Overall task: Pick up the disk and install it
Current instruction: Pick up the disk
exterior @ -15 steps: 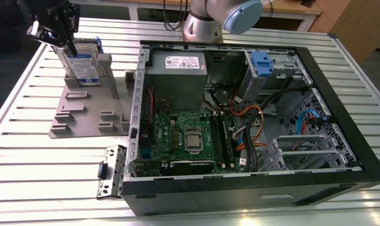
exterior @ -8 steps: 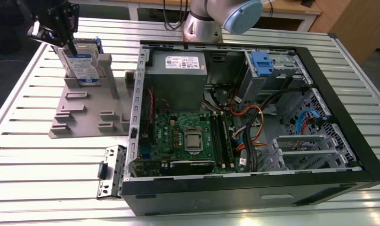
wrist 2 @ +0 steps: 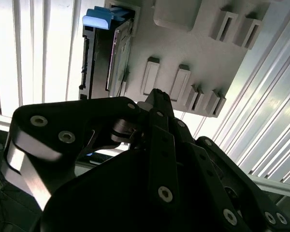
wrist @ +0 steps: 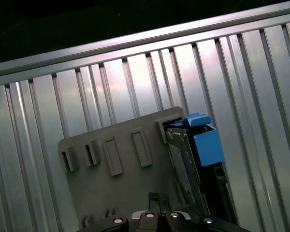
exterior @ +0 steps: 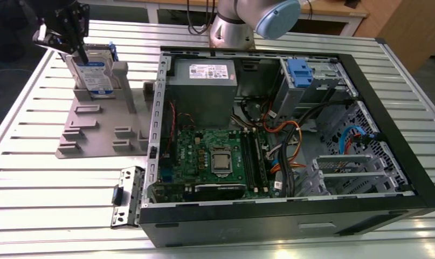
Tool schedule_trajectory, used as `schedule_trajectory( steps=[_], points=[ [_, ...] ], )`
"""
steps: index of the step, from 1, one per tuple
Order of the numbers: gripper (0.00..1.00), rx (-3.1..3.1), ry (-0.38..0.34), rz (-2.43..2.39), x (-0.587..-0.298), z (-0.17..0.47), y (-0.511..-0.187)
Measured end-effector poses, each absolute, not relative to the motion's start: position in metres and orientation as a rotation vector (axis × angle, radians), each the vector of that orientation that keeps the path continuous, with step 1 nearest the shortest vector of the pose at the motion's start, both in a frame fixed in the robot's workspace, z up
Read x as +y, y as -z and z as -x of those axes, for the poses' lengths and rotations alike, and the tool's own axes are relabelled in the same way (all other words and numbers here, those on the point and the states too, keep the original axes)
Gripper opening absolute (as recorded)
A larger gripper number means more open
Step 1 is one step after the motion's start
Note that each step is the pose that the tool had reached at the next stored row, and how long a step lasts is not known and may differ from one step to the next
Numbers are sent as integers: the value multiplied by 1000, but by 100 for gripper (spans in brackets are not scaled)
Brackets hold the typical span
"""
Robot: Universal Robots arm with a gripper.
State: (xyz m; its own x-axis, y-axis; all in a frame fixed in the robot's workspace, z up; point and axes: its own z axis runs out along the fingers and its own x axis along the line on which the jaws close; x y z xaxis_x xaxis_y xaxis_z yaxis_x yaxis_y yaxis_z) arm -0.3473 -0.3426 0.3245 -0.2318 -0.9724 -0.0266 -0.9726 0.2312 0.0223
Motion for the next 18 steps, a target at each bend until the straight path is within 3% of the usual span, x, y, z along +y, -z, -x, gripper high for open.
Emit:
schedule_trajectory(
  steps=[18],
  points=[
    [10,2374,-54,2049,-343,347,-324]
  ],
)
